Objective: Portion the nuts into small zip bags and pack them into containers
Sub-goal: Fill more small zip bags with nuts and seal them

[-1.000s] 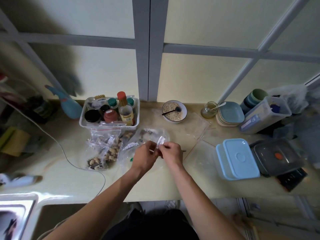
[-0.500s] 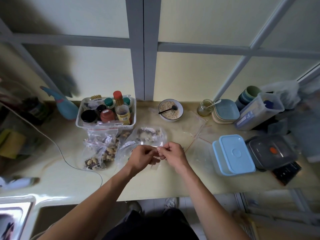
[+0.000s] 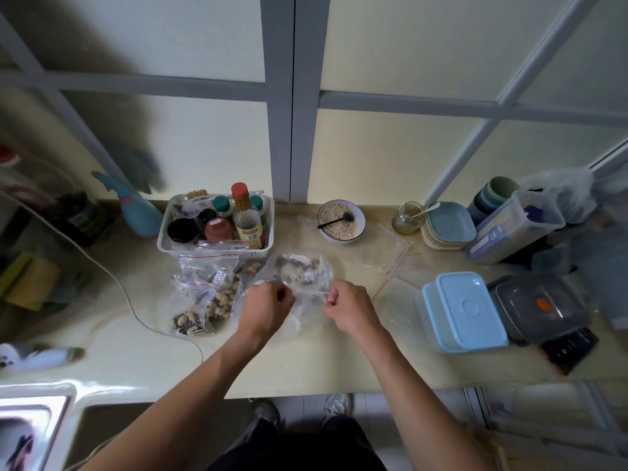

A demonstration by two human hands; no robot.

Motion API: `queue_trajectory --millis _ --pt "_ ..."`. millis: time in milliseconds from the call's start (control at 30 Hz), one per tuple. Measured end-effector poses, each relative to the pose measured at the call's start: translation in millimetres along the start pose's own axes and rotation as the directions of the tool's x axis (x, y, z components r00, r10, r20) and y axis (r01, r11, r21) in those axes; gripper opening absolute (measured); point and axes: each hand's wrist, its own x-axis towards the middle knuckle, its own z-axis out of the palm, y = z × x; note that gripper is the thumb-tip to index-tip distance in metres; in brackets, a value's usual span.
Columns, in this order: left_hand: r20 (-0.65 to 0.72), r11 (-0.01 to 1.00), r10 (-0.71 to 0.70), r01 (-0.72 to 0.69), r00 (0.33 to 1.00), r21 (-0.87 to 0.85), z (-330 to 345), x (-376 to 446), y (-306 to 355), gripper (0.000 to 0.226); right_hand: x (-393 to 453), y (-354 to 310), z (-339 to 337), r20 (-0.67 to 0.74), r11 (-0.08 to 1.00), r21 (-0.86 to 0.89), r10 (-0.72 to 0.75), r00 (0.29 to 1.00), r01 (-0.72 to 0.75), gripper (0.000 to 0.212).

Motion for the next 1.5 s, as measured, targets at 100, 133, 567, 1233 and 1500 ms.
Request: queue_trajectory --millis 100,133,567,1233,1500 --pt "0.037 0.993 -0.003 0.007 0.999 -0.115 0.4 -1.3 13.6 0.025 -1.2 -10.6 5.2 -0.053 0.983 0.175 0.061 0.997 -0.051 0.011" --pt "0.069 0.987 -0.001 0.012 0.998 -0.162 1.3 -1.9 19.0 0.021 -1.4 -14.6 7.5 -0.003 0.941 0.317 0.124 0.992 -0.117 0.018" --pt "0.044 0.967 0.237 -0.231 0.97 -0.108 -3.0 20.9 1.8 0.04 5.2 -17.7 1.3 0.053 0.931 0.315 0.177 0.983 -0.185 0.008" --pt "0.232 0.945 0.305 -0.263 0.924 -0.197 8.3 20.5 -21.0 0.071 6.9 -46.7 -3.8 -0.214 0.919 0.308 -0.185 0.959 0.246 0.017" --pt "0.267 0.934 0.282 -0.2 0.921 -0.296 17.2 26.1 -15.6 0.058 -7.0 -51.4 -14.3 0.076 0.92 0.232 -0.342 0.937 0.317 0.017"
